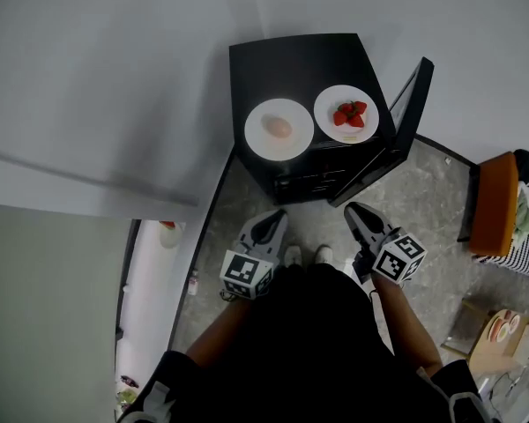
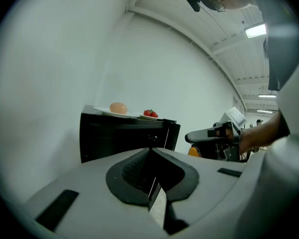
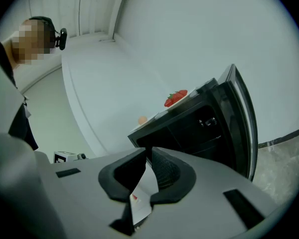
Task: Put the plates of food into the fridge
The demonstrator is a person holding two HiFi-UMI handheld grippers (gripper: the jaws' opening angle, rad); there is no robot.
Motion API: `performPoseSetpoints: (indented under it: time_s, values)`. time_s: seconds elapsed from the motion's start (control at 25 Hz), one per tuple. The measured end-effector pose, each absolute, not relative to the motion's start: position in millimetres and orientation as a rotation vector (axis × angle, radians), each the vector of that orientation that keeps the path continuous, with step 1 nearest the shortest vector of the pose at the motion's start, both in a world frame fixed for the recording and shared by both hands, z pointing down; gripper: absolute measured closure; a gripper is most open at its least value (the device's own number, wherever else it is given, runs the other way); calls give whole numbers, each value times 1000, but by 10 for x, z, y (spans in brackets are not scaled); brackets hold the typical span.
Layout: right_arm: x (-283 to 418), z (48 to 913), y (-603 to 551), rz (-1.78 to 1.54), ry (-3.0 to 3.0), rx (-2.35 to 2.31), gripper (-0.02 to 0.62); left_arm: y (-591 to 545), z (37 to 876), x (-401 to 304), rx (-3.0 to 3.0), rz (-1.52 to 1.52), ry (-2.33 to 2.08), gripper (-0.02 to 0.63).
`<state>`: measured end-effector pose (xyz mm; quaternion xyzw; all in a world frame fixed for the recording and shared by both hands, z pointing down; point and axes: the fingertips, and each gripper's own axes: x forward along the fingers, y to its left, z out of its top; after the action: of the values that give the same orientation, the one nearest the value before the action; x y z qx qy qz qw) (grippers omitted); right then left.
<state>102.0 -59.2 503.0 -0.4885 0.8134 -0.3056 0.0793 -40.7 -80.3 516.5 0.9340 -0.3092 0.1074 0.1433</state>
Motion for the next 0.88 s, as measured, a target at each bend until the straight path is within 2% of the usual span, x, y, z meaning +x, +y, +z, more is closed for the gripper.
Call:
performPoseSetpoints:
  time_s: [0.4, 0.44, 0.52, 0.88]
  values:
    - [1239, 4858, -1015, -958, 2297, -1388, 565, -875, 5150, -306, 2674, 314, -934, 583]
    - [1255, 4838, -1051, -965, 2271, -1381, 560, -887, 5146, -304, 2673, 312, -938, 583]
    - [1269, 4799, -1122, -985, 2222, -1349, 491, -919, 5135, -305, 2671, 307, -951, 583]
    - [1378, 4718, -1353, -1039, 2068, -1285, 489, -983, 5120, -292, 2657, 297, -982, 581]
